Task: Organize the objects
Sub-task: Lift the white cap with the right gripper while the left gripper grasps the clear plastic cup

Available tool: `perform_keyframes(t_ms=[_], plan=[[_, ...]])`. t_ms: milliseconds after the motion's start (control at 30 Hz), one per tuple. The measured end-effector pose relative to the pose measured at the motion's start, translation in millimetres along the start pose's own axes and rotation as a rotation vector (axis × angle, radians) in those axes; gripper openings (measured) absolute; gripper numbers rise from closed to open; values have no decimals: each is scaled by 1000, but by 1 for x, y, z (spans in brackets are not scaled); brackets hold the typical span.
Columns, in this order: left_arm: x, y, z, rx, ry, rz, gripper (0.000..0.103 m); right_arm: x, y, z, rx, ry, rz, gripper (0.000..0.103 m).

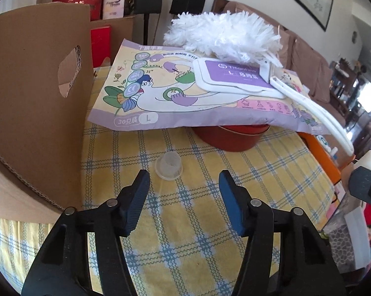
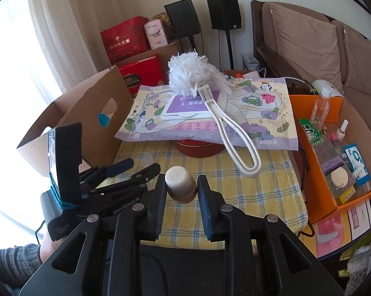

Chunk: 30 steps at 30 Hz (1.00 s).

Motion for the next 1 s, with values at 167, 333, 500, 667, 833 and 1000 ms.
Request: perform_keyframes(t_ms=[167,333,500,667,833,1000], plan=[[-10,5,1,-19,52,-18,54,-7,-6,-1,-11,4,13,25],[-25,7,11,10,94,4,47,-10,-9,1,-12,8,19,25],[-28,12,17,5,101,-7,23,-11,-8,3,-9,13,23,25],[-20,9,10,8,31,-9,23,-13,-5,6,-4,15,19,25],[11,16,-7,-5,-75,-24,23,-11,3,9,10,18,8,25],[44,35,-15,-1,-140,-60,23,-8,12,15,33,26,-7,25]])
Point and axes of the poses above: each gripper's, at about its wrist camera, not at the fingertips, and x roughly against the way its jaws point, z to its left, y to its top, the point moved 10 cm from there along -x, roughly the way its jaws point, and after that the axes turned 12 degrees about -z, right-handed, at the moved point
